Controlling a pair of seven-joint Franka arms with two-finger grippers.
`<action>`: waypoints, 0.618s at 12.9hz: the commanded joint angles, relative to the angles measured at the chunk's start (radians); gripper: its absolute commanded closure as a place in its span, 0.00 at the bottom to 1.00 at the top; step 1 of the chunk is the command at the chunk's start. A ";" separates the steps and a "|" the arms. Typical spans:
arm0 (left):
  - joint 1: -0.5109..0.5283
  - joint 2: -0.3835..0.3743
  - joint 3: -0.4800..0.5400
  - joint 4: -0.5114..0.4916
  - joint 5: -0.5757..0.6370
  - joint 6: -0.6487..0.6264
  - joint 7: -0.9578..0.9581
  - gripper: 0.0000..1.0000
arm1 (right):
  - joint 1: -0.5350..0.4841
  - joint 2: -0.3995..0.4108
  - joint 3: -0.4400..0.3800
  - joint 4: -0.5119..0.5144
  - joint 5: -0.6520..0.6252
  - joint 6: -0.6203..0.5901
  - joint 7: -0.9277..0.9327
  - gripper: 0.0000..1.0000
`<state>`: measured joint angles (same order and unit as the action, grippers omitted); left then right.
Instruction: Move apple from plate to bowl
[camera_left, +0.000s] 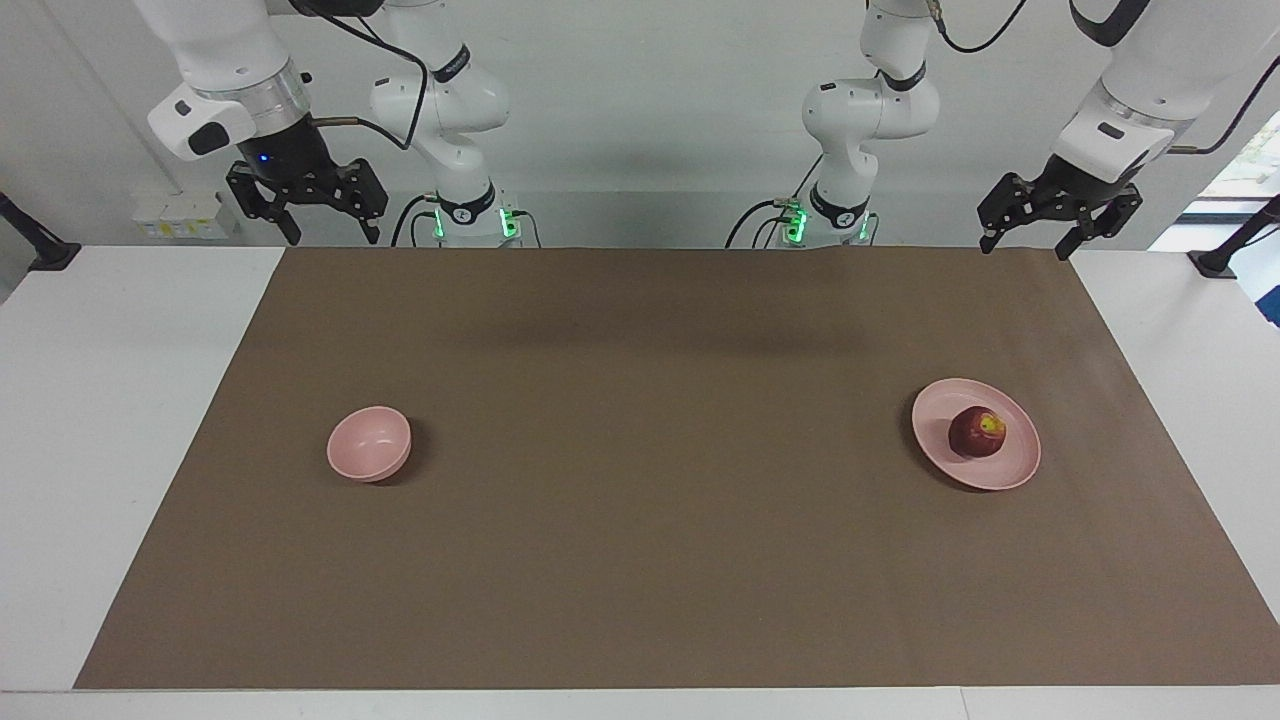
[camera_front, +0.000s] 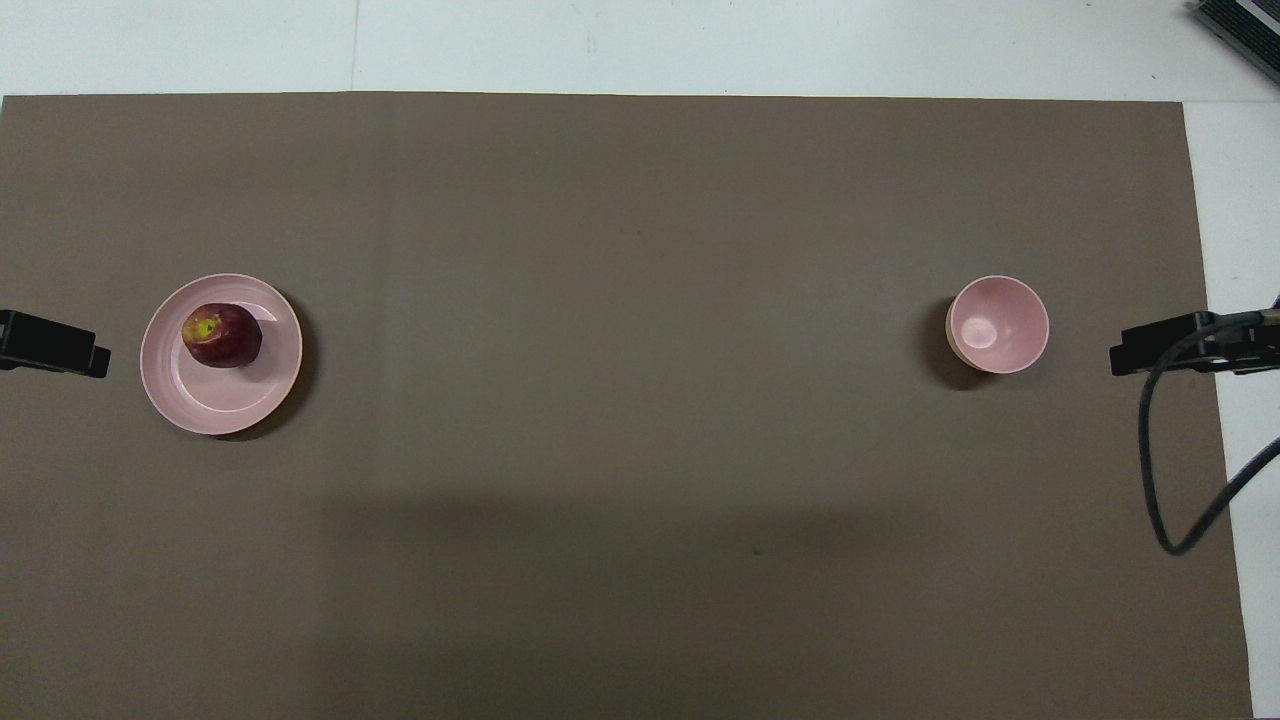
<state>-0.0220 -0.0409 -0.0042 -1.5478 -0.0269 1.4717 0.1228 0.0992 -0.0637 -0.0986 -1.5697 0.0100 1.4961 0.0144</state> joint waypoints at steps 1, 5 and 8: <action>-0.010 -0.019 0.007 -0.024 0.002 -0.011 0.000 0.00 | -0.012 -0.016 0.007 -0.015 0.004 0.010 -0.016 0.00; -0.006 -0.042 0.007 -0.060 0.002 -0.007 0.008 0.00 | -0.012 -0.016 0.008 -0.015 0.004 0.009 -0.016 0.00; -0.007 -0.069 0.007 -0.113 0.002 0.030 0.006 0.00 | -0.012 -0.016 0.007 -0.015 0.004 0.009 -0.016 0.00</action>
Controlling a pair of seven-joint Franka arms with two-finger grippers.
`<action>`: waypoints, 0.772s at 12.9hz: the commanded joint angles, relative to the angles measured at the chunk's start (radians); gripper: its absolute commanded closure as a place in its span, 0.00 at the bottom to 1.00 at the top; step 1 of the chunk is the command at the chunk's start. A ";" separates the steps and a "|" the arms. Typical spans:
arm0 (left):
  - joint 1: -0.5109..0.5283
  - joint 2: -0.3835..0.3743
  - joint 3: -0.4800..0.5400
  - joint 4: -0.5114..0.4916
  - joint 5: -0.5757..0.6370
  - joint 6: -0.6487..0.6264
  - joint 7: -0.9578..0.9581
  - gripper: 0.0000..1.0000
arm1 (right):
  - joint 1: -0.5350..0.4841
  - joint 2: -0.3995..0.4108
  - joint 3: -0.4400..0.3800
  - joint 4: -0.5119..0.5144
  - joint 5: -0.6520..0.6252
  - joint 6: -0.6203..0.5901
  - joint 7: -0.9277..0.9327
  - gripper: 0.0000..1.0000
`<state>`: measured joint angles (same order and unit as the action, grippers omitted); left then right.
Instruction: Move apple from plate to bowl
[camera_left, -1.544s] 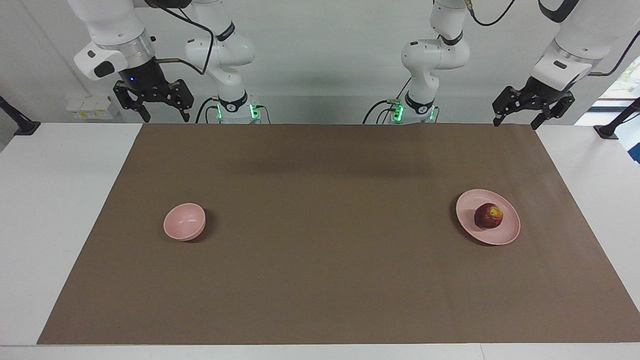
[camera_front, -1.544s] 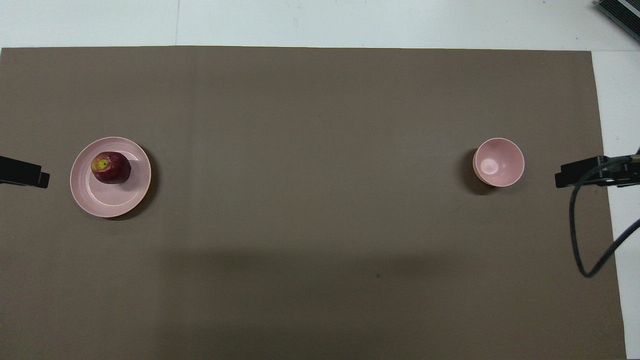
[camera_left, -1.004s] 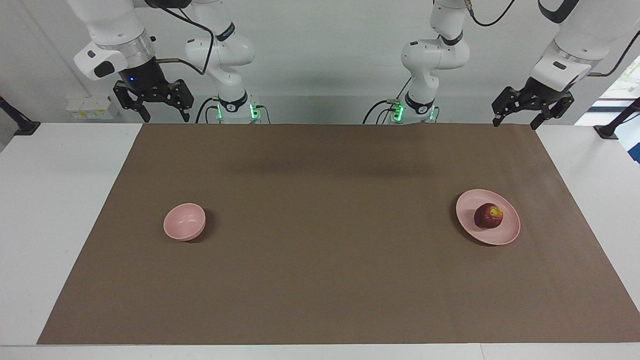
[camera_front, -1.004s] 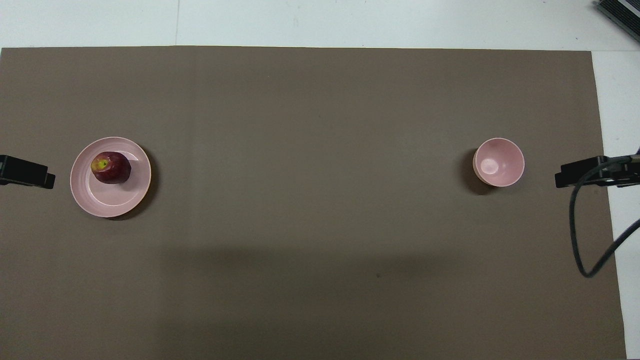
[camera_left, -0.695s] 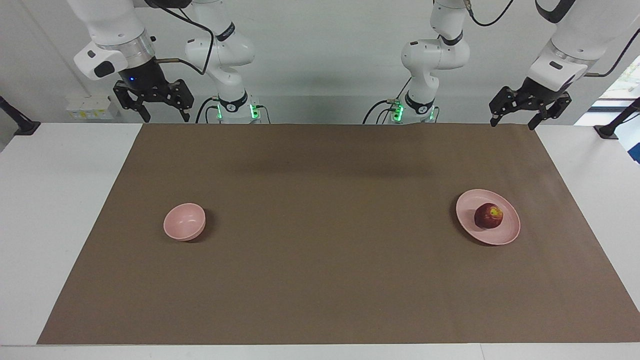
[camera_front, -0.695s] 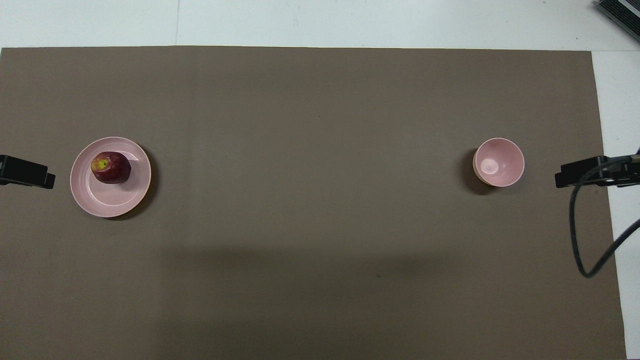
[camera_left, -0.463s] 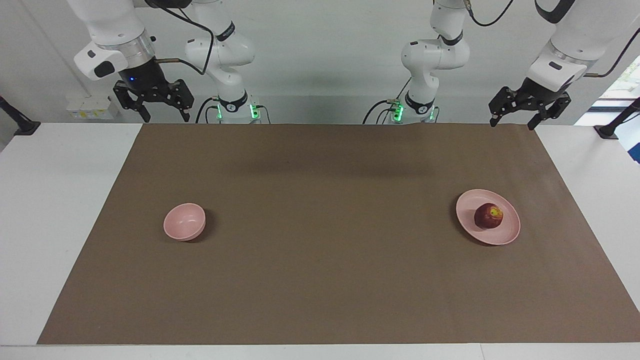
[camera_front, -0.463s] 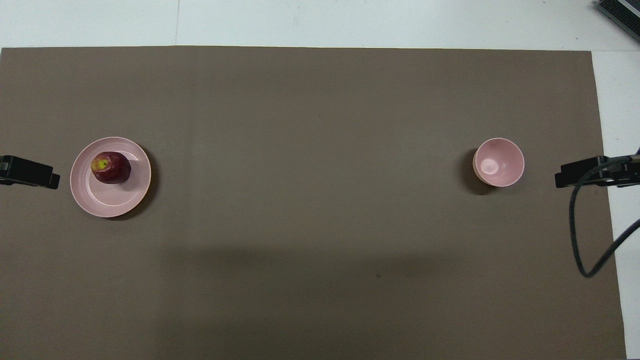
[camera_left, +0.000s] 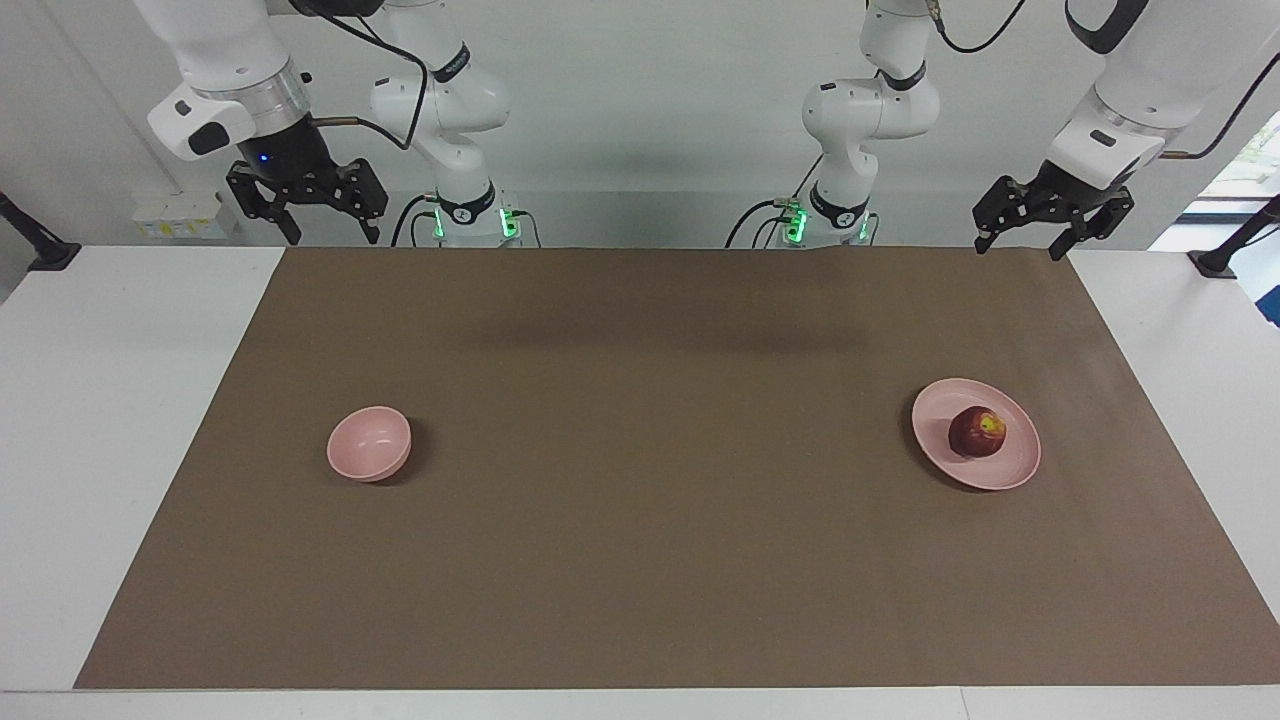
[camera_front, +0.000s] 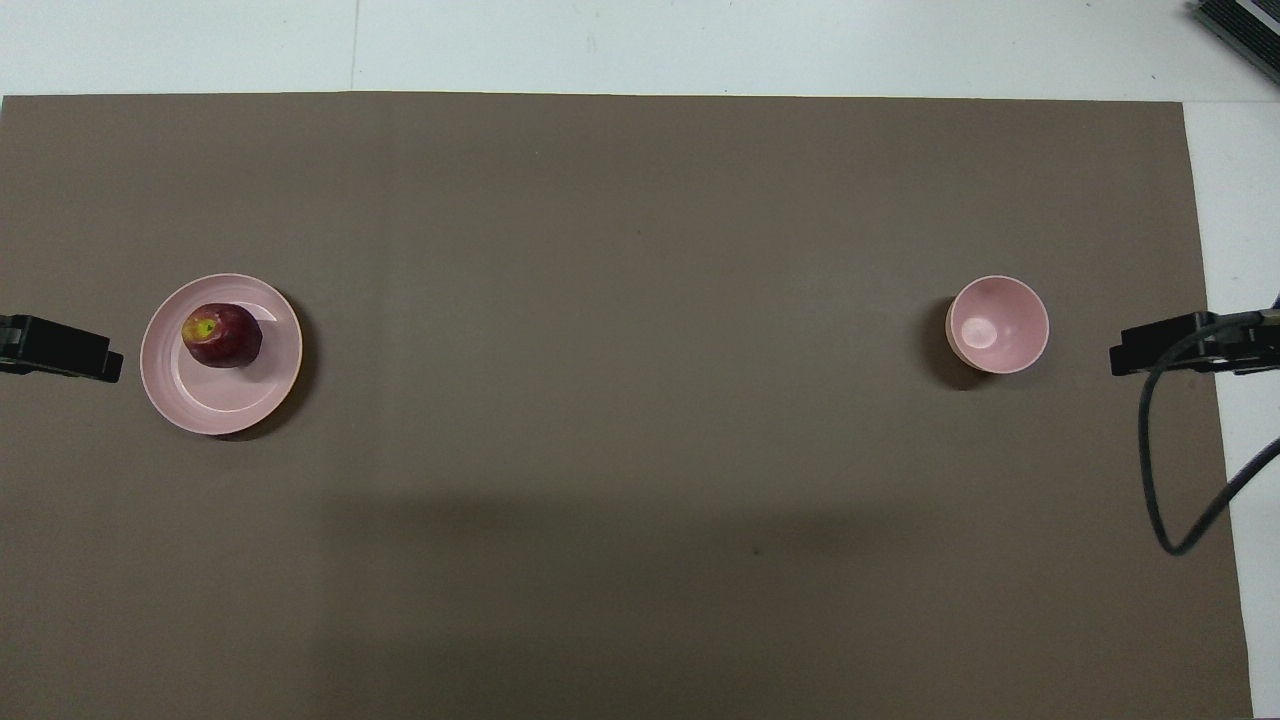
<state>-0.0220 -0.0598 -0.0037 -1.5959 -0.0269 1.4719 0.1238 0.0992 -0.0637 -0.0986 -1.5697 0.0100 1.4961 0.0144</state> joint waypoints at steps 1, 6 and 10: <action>-0.007 -0.051 0.007 -0.076 0.004 0.037 0.007 0.00 | -0.012 -0.016 0.007 -0.015 0.004 0.010 -0.016 0.00; -0.001 -0.046 0.008 -0.172 0.013 0.149 0.008 0.00 | -0.012 -0.016 0.007 -0.015 0.004 0.010 -0.016 0.00; 0.007 -0.040 0.011 -0.229 0.015 0.264 0.008 0.00 | -0.012 -0.016 0.007 -0.015 0.004 0.009 -0.016 0.00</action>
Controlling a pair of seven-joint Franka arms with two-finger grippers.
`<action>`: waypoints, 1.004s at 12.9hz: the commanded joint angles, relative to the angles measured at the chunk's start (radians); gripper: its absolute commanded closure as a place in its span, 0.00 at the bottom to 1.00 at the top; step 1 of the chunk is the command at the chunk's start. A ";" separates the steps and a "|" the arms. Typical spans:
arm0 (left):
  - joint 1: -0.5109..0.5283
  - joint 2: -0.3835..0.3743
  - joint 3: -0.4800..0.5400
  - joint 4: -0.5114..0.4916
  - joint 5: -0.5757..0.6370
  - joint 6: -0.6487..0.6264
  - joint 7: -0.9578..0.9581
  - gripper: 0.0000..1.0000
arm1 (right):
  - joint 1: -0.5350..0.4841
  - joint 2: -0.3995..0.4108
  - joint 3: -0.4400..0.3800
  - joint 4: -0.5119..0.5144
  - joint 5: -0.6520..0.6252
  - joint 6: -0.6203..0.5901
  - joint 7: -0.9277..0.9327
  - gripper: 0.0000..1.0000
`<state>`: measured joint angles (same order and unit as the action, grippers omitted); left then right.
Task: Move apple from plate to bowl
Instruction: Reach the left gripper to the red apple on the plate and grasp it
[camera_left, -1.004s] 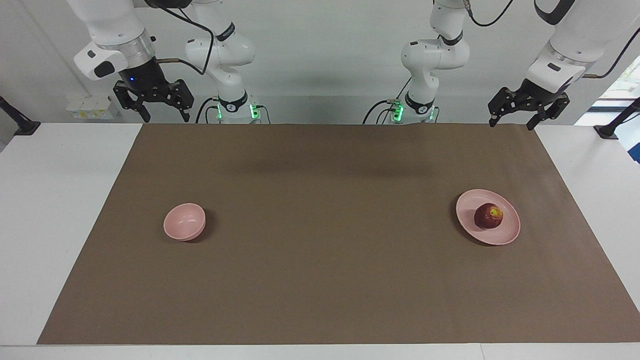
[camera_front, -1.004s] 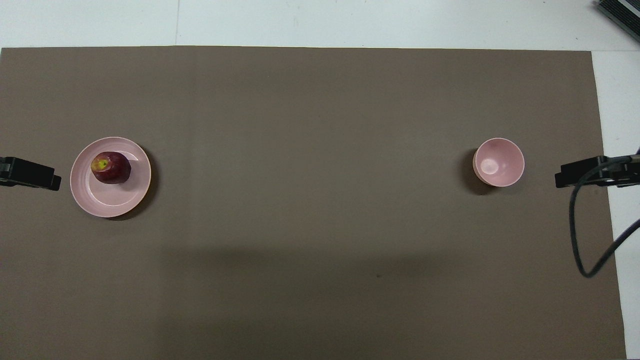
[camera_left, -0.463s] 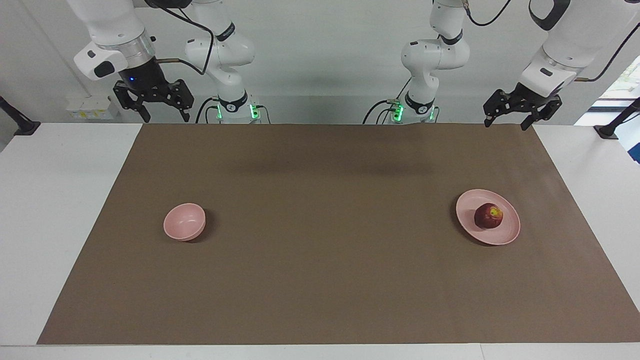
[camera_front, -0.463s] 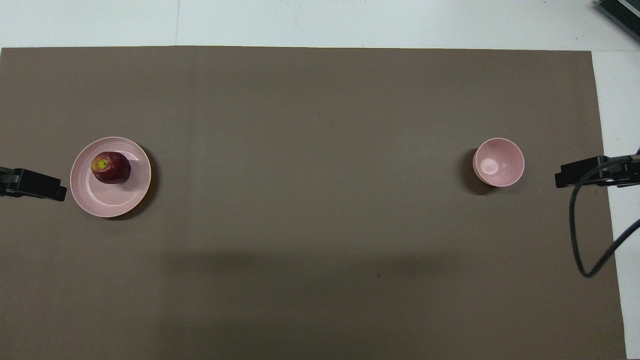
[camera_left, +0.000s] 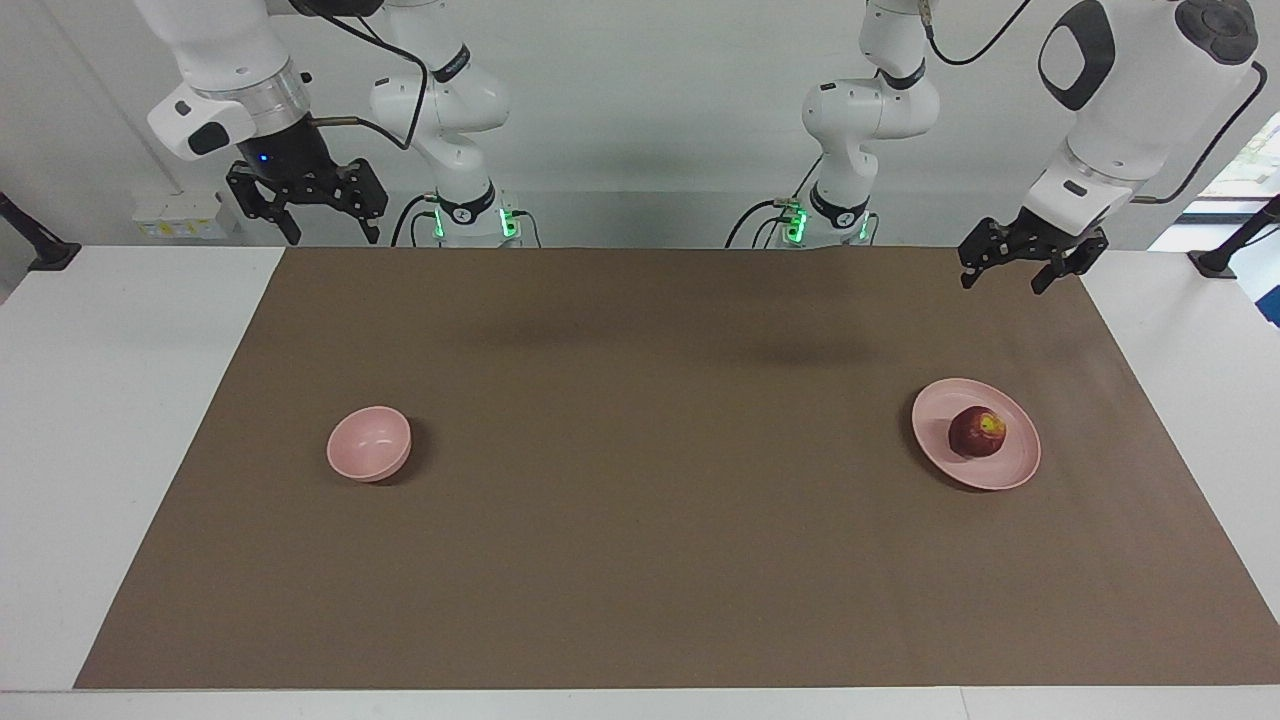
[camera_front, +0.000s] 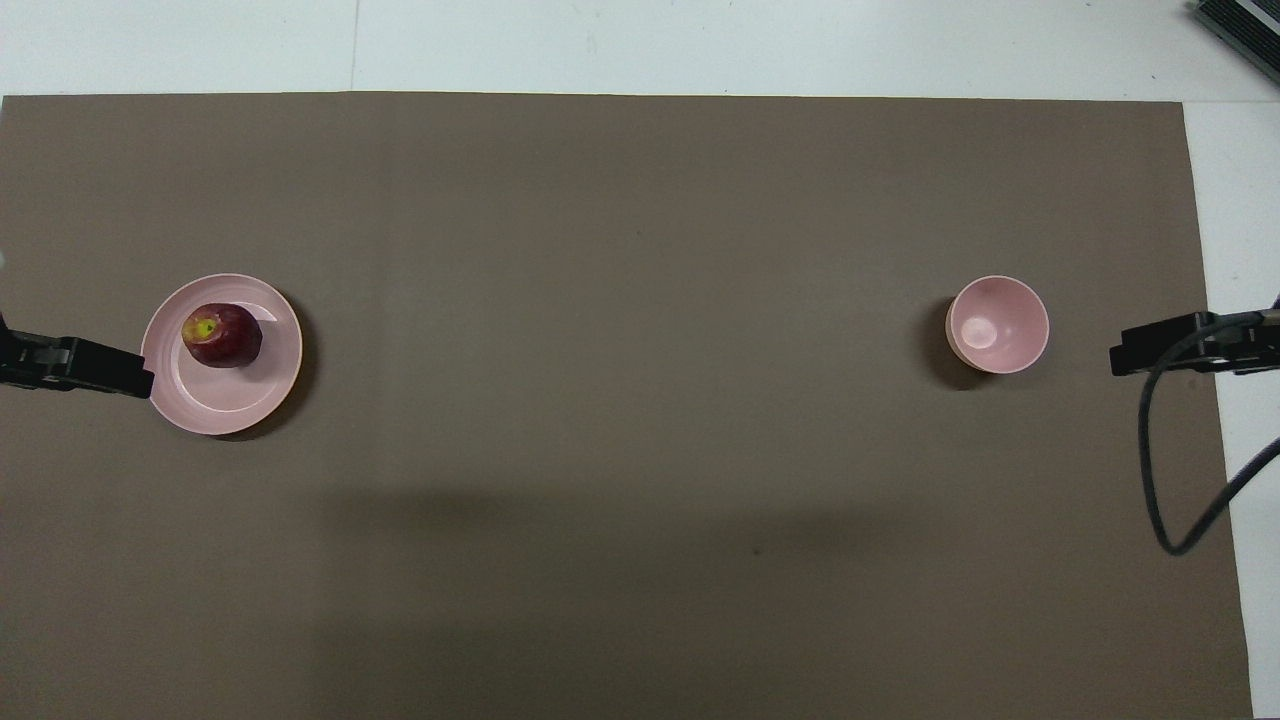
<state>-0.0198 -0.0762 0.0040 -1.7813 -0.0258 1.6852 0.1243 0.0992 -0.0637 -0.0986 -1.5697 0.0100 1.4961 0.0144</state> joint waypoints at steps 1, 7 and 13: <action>0.021 -0.022 0.004 -0.059 0.013 0.080 0.009 0.00 | -0.012 -0.016 0.007 -0.015 0.004 0.010 -0.016 0.00; 0.052 0.033 0.005 -0.119 0.013 0.215 0.038 0.00 | -0.012 -0.016 0.007 -0.015 0.004 0.010 -0.016 0.00; 0.070 0.110 0.005 -0.170 0.013 0.359 0.078 0.00 | -0.016 -0.018 0.005 -0.016 -0.005 0.007 -0.022 0.00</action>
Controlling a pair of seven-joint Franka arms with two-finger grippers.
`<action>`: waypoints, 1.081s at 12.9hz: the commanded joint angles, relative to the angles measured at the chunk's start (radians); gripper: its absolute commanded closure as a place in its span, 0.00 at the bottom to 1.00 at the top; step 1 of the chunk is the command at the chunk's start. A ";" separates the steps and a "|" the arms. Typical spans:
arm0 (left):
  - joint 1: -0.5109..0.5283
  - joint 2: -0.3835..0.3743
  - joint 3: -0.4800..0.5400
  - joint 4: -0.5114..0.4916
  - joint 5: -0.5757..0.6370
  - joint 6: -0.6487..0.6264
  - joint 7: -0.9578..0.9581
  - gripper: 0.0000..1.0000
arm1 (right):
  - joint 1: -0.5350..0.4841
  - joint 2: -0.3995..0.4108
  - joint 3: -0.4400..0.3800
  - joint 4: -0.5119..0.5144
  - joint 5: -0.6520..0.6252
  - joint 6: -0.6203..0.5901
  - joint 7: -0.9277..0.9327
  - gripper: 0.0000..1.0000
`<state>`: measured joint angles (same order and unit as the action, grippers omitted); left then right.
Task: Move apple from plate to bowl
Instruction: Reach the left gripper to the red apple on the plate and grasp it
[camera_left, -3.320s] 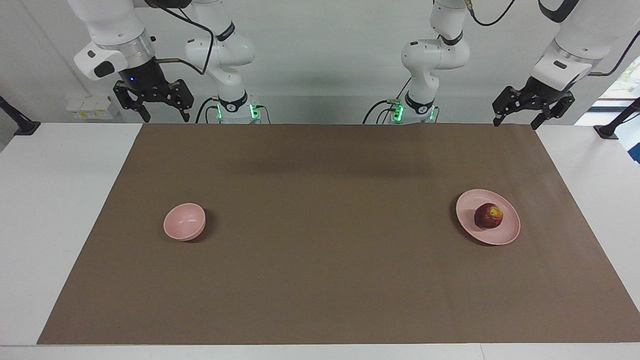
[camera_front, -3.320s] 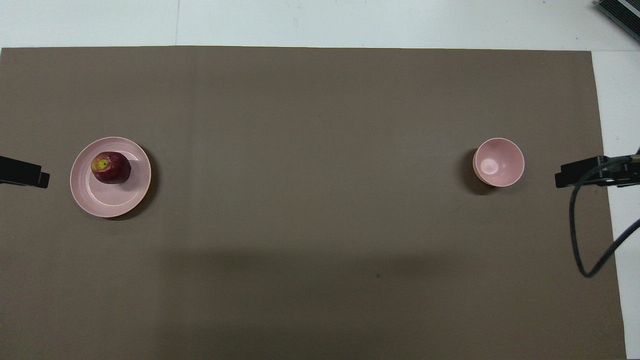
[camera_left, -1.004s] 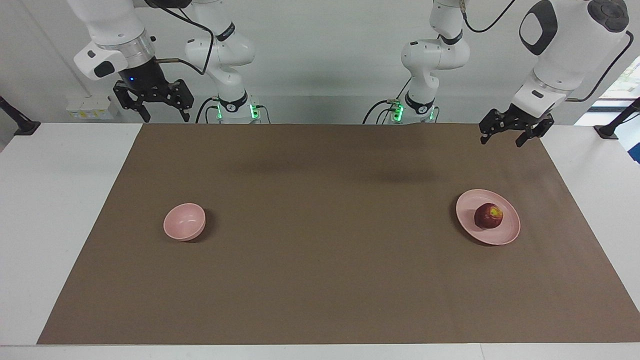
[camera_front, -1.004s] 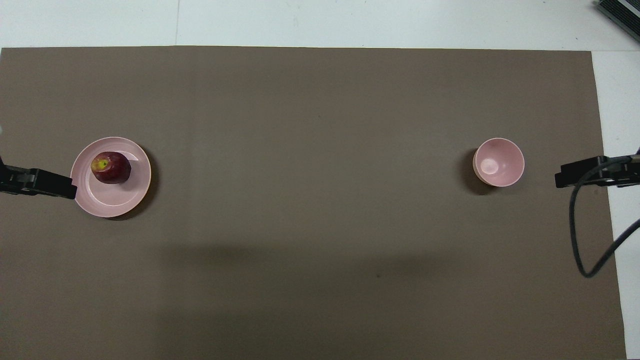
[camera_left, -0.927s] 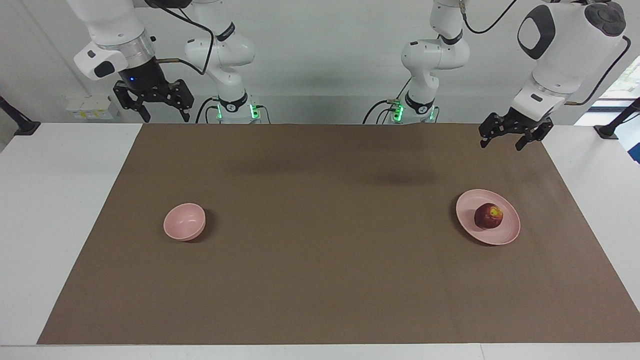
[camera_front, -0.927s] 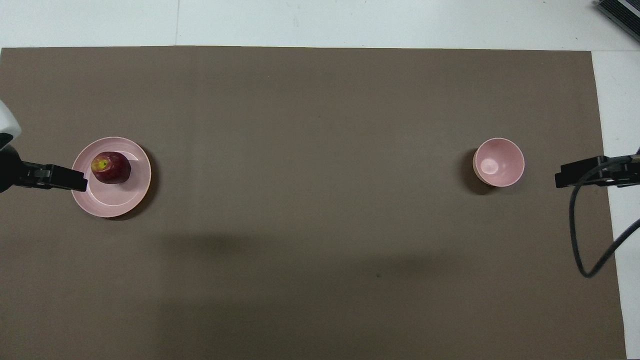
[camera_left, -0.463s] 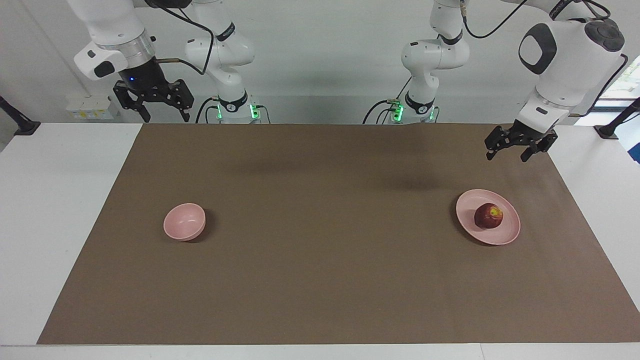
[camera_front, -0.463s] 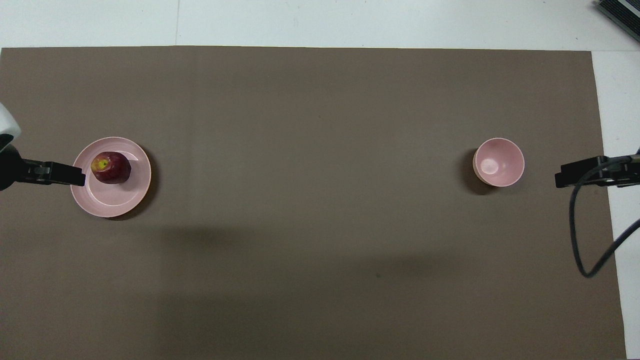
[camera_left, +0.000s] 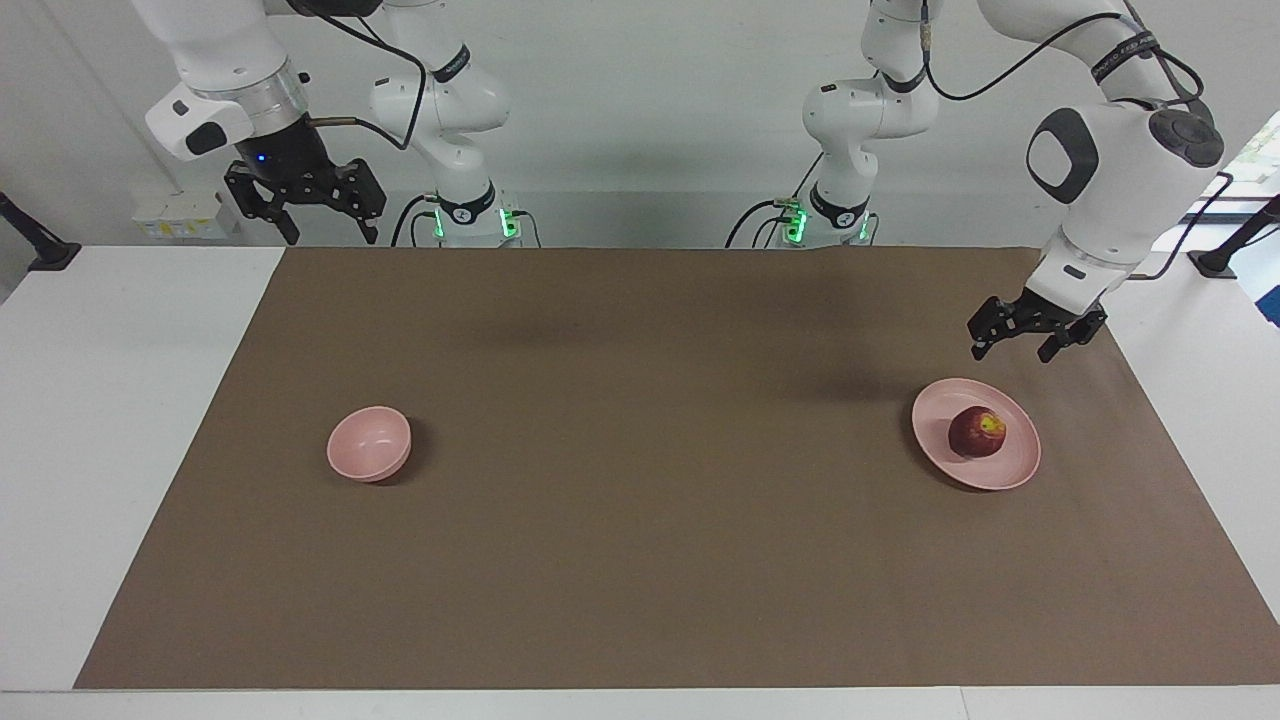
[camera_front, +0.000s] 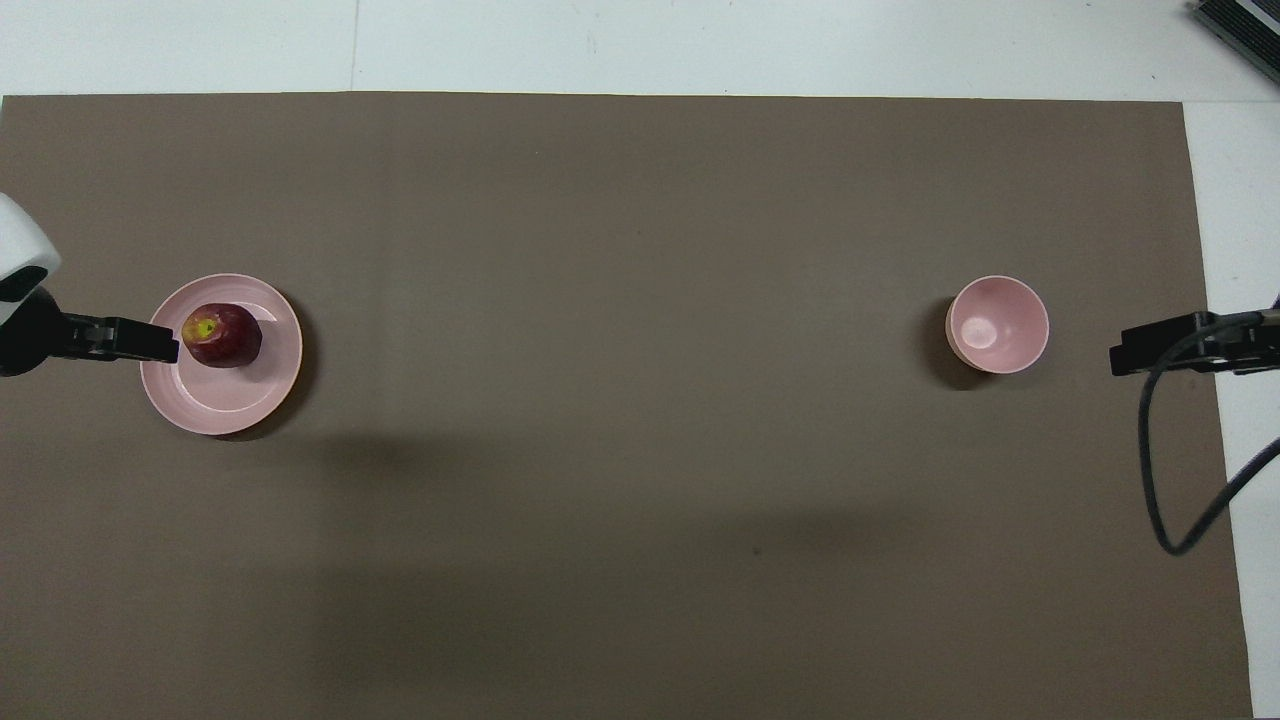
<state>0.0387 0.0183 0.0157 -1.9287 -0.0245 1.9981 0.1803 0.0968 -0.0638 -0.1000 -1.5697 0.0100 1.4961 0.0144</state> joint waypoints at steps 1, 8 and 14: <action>0.012 0.041 -0.006 -0.023 0.014 0.079 0.022 0.00 | -0.015 -0.019 0.006 -0.020 -0.002 0.007 -0.024 0.00; 0.024 0.236 -0.005 0.005 0.012 0.231 0.013 0.00 | -0.019 -0.024 0.006 -0.026 0.004 0.001 -0.025 0.00; 0.035 0.270 -0.008 0.002 -0.002 0.266 -0.002 0.00 | -0.019 -0.025 0.006 -0.027 0.004 0.001 -0.025 0.00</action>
<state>0.0643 0.2694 0.0152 -1.9383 -0.0252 2.2443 0.1866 0.0945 -0.0650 -0.1002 -1.5699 0.0100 1.4945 0.0144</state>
